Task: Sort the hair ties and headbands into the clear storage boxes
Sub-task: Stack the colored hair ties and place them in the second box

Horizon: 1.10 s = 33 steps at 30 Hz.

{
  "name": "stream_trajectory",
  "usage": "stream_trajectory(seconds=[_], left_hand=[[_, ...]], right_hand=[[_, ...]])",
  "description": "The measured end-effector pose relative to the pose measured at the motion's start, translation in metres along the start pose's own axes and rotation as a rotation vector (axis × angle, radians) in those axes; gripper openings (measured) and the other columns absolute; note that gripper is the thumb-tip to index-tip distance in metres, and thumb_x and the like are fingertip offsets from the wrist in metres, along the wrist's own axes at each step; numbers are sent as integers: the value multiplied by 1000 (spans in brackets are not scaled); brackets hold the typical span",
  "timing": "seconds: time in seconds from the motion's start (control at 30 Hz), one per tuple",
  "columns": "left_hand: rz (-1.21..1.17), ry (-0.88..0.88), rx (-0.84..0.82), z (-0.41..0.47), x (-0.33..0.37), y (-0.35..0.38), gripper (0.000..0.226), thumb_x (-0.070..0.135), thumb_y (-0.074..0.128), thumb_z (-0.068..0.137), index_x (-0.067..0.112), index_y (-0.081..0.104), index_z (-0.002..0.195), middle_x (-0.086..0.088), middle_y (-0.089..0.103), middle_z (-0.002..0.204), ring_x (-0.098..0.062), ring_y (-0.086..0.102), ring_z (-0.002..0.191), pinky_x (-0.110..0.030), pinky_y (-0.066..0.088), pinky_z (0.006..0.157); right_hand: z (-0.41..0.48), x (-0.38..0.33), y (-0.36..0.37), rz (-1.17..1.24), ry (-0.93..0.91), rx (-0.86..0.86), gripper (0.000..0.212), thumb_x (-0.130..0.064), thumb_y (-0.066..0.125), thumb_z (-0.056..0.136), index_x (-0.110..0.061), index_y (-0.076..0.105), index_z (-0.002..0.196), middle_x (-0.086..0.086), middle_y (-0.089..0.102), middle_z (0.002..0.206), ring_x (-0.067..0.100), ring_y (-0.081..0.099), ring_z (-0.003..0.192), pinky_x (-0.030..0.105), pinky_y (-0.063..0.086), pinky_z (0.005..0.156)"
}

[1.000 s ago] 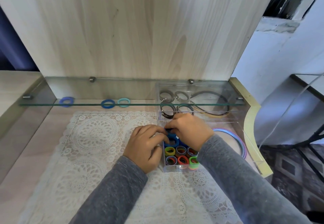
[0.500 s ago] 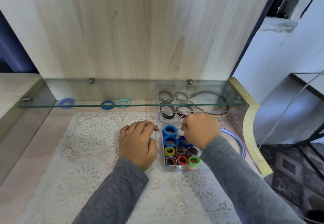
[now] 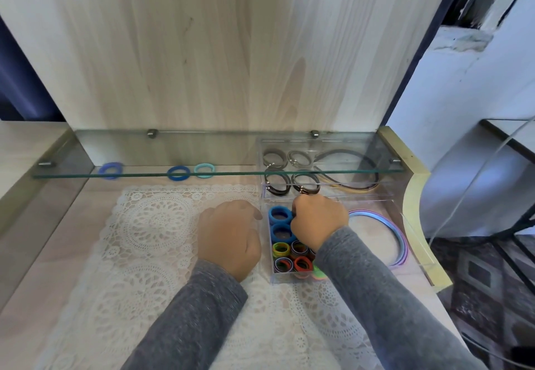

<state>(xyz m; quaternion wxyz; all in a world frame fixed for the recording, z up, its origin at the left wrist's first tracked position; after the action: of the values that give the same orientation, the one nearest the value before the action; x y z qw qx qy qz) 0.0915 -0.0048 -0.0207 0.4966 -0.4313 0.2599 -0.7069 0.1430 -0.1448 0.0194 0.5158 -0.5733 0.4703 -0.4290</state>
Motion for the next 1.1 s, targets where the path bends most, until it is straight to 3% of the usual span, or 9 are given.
stream_trajectory(seconds=[0.37,0.6,0.8,0.97,1.1], left_hand=[[10,-8,3,-1,-2,2,30,25,37,70,30,62,84,14,61,95,-13,57,92,-35,29,87],[-4,-197,17,5,-21,0,31,23,44,70,32,63,93,14,62,100,-13,56,94,-35,28,90],[79,-249,76,6,-57,-21,32,24,44,71,28,65,95,9,64,101,-17,58,95,-40,36,90],[146,-248,122,5,-94,-41,38,32,40,72,24,66,98,3,66,103,-24,61,95,-39,38,89],[191,-211,151,2,-112,-50,38,32,42,74,20,68,99,0,68,104,-25,63,93,-39,40,88]], right_hand=[[-2,2,0,54,38,-13,23,-26,51,90,-20,61,109,3,63,102,22,60,92,37,53,77],[-14,5,-13,61,84,104,22,-25,51,89,-20,62,108,1,62,107,22,57,98,37,53,78],[-27,-35,-18,171,-49,261,22,-15,47,84,-16,63,100,0,60,102,24,56,96,30,40,65],[-32,-85,-8,225,-216,317,27,-21,46,87,-14,60,110,4,61,108,25,54,101,40,47,86],[-29,-115,9,222,-266,330,30,-28,47,87,-16,58,112,5,60,108,28,54,101,42,44,83]])
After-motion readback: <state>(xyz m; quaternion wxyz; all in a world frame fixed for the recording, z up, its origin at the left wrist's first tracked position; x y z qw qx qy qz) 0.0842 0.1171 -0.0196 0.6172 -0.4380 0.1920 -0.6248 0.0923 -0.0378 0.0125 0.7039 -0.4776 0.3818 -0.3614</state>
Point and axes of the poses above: each hand's wrist, its own z-axis towards the middle knuckle, its own y-axis out of the palm, x = y × z, the point moved 5 cm from there along z, towards the middle knuckle
